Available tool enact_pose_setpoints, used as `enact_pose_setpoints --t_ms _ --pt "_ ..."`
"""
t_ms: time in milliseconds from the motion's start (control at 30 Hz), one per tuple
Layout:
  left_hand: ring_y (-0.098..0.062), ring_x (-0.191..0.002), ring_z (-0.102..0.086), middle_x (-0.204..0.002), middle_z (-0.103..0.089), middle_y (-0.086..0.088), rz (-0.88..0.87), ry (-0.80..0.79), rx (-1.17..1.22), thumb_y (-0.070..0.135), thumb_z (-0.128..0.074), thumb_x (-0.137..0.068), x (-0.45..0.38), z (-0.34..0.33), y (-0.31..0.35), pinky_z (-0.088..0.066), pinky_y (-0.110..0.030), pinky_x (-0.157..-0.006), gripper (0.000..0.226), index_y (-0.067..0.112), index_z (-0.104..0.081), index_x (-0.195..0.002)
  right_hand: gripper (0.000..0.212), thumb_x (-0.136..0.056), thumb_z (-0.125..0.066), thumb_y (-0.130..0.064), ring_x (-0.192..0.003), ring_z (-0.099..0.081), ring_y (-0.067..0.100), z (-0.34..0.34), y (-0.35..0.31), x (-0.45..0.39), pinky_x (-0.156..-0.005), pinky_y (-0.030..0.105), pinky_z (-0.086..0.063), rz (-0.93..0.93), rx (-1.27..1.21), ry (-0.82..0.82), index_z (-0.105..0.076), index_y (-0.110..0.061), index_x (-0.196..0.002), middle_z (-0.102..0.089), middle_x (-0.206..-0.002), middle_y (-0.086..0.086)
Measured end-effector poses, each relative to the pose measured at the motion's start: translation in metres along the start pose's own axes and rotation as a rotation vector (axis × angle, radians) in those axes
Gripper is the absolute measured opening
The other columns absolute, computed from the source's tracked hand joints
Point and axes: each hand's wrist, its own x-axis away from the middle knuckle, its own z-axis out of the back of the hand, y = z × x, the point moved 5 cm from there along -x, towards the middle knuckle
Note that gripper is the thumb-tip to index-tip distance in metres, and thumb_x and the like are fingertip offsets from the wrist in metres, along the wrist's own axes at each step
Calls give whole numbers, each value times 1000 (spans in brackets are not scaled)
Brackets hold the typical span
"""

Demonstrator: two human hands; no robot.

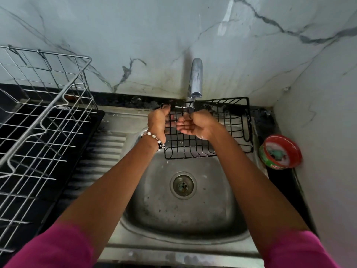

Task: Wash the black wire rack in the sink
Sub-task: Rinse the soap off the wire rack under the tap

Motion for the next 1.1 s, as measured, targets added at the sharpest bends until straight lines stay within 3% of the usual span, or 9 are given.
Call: enact_pose_setpoints --t_ms 133,233,300,433,567,700,867,967,1100 --pt "-28 -91 -66 -109 -69 -11 114 158 -97 23 -55 -90 12 13 1 -42 -33 -54 26 13 -65 -112 29 -94 -40 -9 -66 -69 20 -8 5 3 -66 29 -54 21 -252 -18 -63 -5 -75 -70 -71 10" --pt "-32 -102 -61 -103 -59 -6 177 167 -167 20 -54 -92 21 18 4 -52 -43 -75 33 10 -58 -123 34 -94 -36 -11 -59 -66 19 -13 11 4 -59 25 -52 21 -367 -23 -60 -6 -71 -67 -62 8" --pt "-32 -104 -58 -113 -56 -8 199 147 -230 15 -54 -91 26 22 9 -51 -48 -89 41 7 -53 -131 34 -95 -37 -11 -61 -63 20 -15 13 4 -56 25 -52 -1 -379 -11 -61 -3 -72 -66 -62 9" --pt "-36 -113 -58 -129 -56 -15 188 158 -378 18 -59 -83 32 35 19 -46 -51 -100 52 6 -51 -133 29 -93 -40 -10 -61 -63 20 -19 2 9 -55 24 -49 102 -275 -98 -63 -3 -77 -67 -66 10" --pt "-34 -103 -61 -108 -61 -16 150 115 -524 25 -58 -81 39 44 26 -50 -47 -96 48 6 -53 -125 32 -100 -39 -14 -60 -62 19 -18 -21 19 -57 26 -46 248 -258 -154 -63 -3 -82 -66 -69 10" --pt "-37 -104 -62 -117 -60 -19 113 98 -655 30 -58 -85 50 47 33 -51 -41 -87 55 8 -48 -134 33 -98 -48 -28 -54 -57 17 -20 -38 19 -51 25 -43 315 -208 -97 -63 -4 -79 -62 -64 8" --pt "-36 -95 -64 -105 -60 -15 104 62 -753 26 -59 -89 55 48 31 -49 -31 -59 47 3 -49 -129 42 -88 -61 -43 -38 -37 11 -31 -46 9 -36 22 -27 371 -303 -120 -53 -17 -57 -47 -48 -3" --pt "-32 -95 -59 -112 -55 -13 91 55 -784 26 -60 -92 58 48 29 -46 -33 -69 50 2 -48 -133 49 -91 -59 -39 -29 -26 9 -38 -52 -1 -31 17 -21 381 -410 -146 -44 -17 -50 -36 -38 -4" --pt "-23 -65 -50 -93 -47 -8 78 42 -847 29 -59 -94 61 50 30 -43 -27 -47 46 4 -48 -131 53 -96 -51 -23 -24 -21 8 -46 -60 -8 -27 14 -20 395 -512 -270 -37 -16 -46 -30 -33 -4"
